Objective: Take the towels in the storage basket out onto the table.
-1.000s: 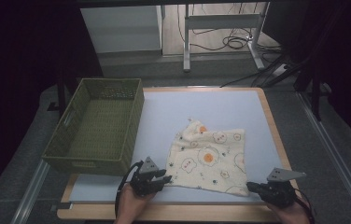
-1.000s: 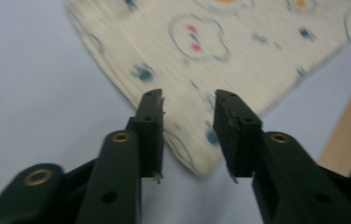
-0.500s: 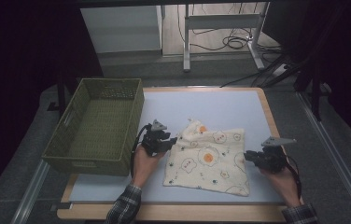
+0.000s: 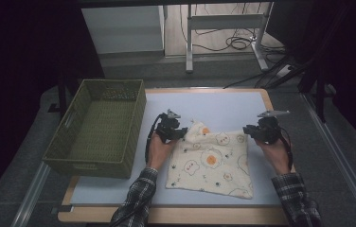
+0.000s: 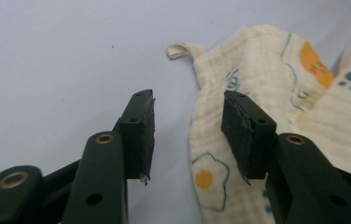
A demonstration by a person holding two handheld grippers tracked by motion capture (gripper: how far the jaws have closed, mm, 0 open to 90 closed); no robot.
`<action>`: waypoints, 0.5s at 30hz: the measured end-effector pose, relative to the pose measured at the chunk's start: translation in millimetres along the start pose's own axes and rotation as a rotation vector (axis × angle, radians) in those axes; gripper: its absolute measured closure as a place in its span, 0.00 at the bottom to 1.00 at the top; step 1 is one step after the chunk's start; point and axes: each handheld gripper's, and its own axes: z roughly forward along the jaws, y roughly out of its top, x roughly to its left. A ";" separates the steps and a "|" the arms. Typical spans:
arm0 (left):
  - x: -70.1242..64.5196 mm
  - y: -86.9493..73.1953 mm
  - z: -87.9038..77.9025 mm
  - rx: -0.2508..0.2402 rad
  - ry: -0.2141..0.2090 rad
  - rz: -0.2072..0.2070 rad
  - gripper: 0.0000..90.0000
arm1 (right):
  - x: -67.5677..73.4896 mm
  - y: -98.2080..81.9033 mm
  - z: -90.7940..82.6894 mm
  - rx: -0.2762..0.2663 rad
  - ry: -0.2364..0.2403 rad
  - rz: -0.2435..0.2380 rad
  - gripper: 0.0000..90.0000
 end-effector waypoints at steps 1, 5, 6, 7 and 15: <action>-0.6 0.5 2.7 0.000 -0.006 -0.002 0.58 | -2.1 1.9 4.1 0.009 -0.012 0.006 0.79; -3.9 0.2 10.8 0.004 -0.013 0.000 0.53 | -10.0 1.7 21.6 0.048 -0.028 0.025 0.74; -5.3 -0.8 12.9 0.013 -0.012 0.006 0.53 | -10.4 -0.3 25.1 0.068 -0.030 0.021 0.73; -6.7 -2.1 15.0 0.024 -0.009 0.016 0.53 | -10.3 -3.1 28.4 0.080 -0.028 0.022 0.72; -17.0 -8.0 15.7 0.024 -0.063 0.028 0.94 | 4.6 -18.6 28.4 0.138 -0.004 -0.028 0.93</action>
